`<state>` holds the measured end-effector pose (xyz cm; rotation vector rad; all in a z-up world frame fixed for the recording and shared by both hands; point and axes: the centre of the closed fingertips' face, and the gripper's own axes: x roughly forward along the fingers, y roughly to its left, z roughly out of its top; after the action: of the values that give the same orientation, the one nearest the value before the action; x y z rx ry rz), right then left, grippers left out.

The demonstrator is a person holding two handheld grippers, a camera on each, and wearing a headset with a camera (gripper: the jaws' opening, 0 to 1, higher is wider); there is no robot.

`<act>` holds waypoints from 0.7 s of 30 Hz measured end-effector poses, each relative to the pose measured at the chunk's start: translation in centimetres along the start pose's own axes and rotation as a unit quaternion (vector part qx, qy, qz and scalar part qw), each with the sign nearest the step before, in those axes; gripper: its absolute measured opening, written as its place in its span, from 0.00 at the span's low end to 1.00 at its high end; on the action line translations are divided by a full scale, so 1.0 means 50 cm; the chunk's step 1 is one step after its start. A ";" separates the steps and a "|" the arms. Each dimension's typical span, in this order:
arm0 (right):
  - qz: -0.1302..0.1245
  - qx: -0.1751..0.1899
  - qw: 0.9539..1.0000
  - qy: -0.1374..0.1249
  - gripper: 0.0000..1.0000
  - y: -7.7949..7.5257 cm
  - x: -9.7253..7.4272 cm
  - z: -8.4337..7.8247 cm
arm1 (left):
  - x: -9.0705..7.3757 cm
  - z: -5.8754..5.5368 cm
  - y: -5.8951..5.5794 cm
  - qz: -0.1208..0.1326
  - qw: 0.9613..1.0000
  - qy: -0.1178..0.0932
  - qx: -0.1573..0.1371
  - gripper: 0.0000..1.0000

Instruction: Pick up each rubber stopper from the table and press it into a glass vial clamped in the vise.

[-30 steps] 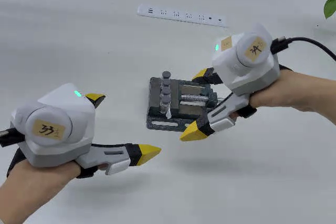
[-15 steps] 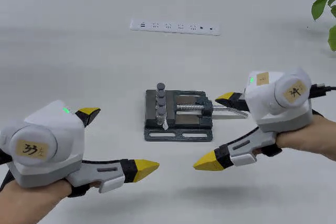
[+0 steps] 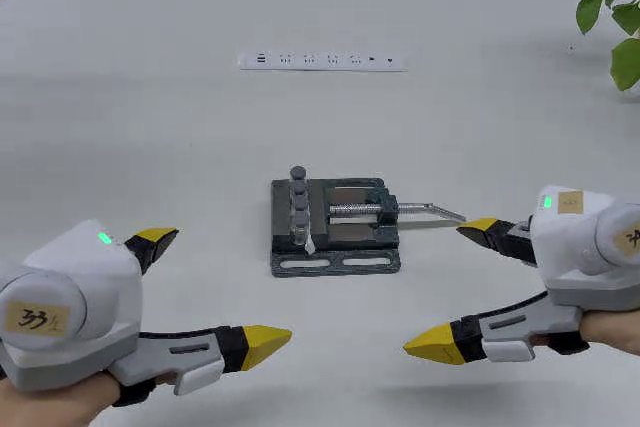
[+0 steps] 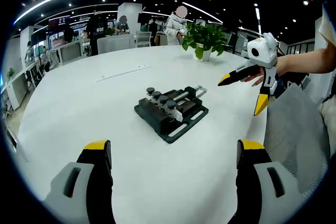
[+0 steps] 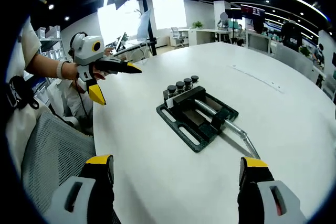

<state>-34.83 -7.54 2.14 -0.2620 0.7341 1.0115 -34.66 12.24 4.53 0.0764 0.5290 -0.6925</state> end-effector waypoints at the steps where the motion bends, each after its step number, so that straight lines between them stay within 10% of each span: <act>1: -0.003 0.003 1.000 -0.005 0.99 -0.003 -0.004 -0.004 | -0.001 -0.002 0.000 0.001 1.000 0.002 0.000 0.99; 21: -0.046 0.025 0.998 -0.042 0.99 -0.017 -0.047 -0.010 | -0.032 -0.025 0.006 0.023 0.999 0.003 -0.022 0.99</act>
<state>-35.10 -9.82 3.21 -0.2081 0.6646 0.9109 -36.03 13.72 4.21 0.0493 0.5467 -0.6359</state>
